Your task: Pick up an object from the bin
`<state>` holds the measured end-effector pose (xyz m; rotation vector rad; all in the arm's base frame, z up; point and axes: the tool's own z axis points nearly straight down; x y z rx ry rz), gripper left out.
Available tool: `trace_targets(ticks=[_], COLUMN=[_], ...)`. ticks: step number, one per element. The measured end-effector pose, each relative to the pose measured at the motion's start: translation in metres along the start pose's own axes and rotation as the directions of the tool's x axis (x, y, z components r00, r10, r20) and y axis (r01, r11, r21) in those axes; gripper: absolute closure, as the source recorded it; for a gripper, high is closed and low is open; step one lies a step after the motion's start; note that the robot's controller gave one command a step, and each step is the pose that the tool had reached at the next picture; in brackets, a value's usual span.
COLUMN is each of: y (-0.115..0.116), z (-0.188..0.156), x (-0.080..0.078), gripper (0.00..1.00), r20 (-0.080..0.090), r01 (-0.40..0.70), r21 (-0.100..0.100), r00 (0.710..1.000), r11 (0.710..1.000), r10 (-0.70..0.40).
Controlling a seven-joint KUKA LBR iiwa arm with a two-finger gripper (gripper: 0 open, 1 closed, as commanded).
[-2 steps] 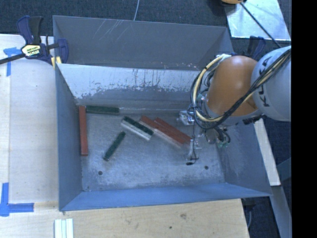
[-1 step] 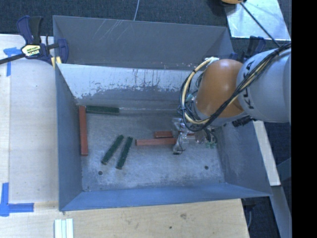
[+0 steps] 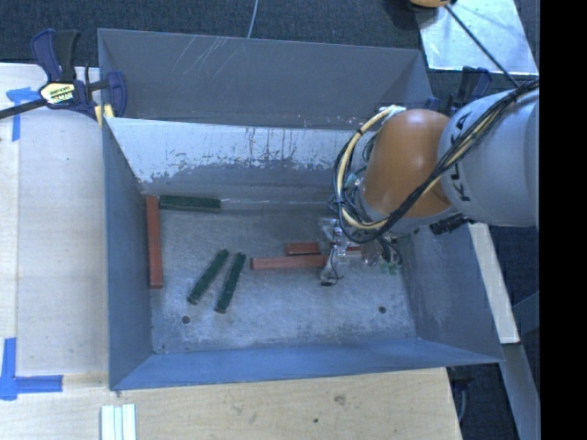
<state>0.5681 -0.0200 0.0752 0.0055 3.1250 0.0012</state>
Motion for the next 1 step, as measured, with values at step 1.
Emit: trace_targets(ticks=[1], y=[-0.0211], z=[-0.1549], x=[-0.0122], gripper=[1.0], r20=[-0.01], r01=[-0.048], r21=[0.002], r00=[0.999], r11=[0.999], r10=[0.048])
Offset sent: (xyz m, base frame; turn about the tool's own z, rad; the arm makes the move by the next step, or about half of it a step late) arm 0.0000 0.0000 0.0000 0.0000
